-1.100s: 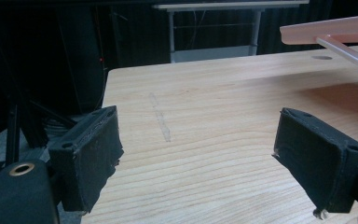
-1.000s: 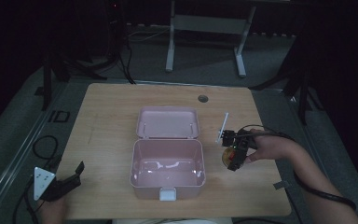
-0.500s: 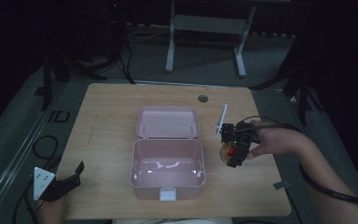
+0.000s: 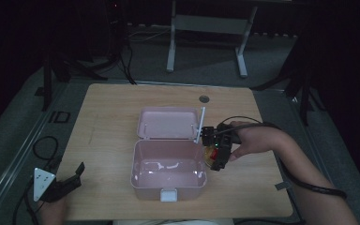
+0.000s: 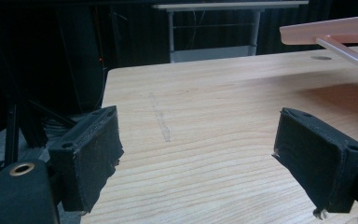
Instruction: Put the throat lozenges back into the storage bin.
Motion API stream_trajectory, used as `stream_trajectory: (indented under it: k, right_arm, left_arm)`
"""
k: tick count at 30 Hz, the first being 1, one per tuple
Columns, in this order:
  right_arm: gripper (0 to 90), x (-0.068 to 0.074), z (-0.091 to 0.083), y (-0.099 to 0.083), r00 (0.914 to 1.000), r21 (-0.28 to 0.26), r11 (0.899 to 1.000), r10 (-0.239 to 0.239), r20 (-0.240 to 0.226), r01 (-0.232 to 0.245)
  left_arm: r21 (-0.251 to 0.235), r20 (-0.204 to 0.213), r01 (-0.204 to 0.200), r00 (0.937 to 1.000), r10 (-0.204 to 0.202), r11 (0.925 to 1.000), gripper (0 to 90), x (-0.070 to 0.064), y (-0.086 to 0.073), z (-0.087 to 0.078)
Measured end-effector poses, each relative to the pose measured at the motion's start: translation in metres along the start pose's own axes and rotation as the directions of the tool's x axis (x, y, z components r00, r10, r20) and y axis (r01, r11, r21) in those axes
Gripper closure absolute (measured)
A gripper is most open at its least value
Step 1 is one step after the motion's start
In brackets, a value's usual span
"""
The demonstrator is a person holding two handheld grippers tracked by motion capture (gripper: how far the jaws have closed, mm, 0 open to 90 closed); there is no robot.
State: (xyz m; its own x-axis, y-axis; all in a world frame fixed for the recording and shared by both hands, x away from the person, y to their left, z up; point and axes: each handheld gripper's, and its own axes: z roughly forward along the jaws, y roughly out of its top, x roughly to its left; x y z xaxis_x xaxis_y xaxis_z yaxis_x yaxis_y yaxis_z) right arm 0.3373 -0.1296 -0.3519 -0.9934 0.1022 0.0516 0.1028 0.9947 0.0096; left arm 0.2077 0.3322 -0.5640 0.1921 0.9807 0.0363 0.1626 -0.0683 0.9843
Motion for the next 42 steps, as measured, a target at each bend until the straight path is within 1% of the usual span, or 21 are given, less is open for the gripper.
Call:
stream_trajectory:
  k: [2,9,12,17,23,27,31,32,34,37,42]
  right_arm:
    - [20.3,0.003,0.0,0.009,0.9998,0.009,1.0,-0.019,-0.003,0.019]
    - [20.3,0.012,0.001,0.041,0.9962,0.001,0.996,-0.086,-0.013,0.086]
    - [20.3,0.015,0.002,0.05,0.9942,0.003,0.994,-0.107,-0.012,0.107]
    - [20.3,0.015,0.006,0.059,0.993,0.007,0.993,-0.117,-0.013,0.117]
    - [20.3,0.012,0.014,0.061,0.9934,0.002,0.994,-0.112,-0.025,0.112]
    - [20.3,0.008,0.029,0.063,0.9914,-0.003,0.992,-0.123,-0.045,0.123]
    - [20.3,0.005,0.044,0.063,0.9915,0.001,0.994,-0.113,-0.064,0.113]
    - [20.3,0.003,0.049,0.063,0.991,0.0,0.993,-0.117,-0.063,0.118]
    - [20.3,0.002,0.058,0.064,0.9917,0.007,0.994,-0.106,-0.074,0.107]
    - [20.3,0.0,0.071,0.066,0.9904,0.007,0.994,-0.106,-0.089,0.107]
    - [20.3,-0.002,0.089,0.068,0.9889,0.022,0.993,-0.115,-0.093,0.118]
  left_arm:
    - [-0.003,-0.001,0.004,1.0,-0.004,1.0,15.0,0.0,0.0,0.0]
    - [-0.002,0.002,0.005,1.0,-0.005,1.0,15.0,0.0,0.0,0.0]
    - [-0.003,0.002,0.005,1.0,-0.005,1.0,15.0,0.0,0.0,0.0]
    - [-0.003,0.003,0.004,1.0,-0.004,1.0,15.0,0.0,0.0,0.0]
    - [-0.002,0.002,0.003,1.0,-0.003,1.0,15.0,0.0,0.0,0.0]
    - [-0.002,0.002,0.001,1.0,-0.001,1.0,15.0,0.0,0.0,0.0]
    - [-0.004,0.002,0.003,1.0,-0.003,1.0,15.0,0.0,0.0,0.0]
    - [-0.003,0.002,0.003,1.0,-0.003,1.0,15.0,0.0,0.0,0.0]
    - [-0.003,0.003,0.003,1.0,-0.003,1.0,15.0,0.0,0.0,0.0]
    - [-0.005,0.003,0.006,1.0,-0.006,1.0,15.0,0.0,0.0,-0.001]
    - [-0.005,0.004,0.006,1.0,-0.006,1.0,15.0,0.0,0.0,0.0]
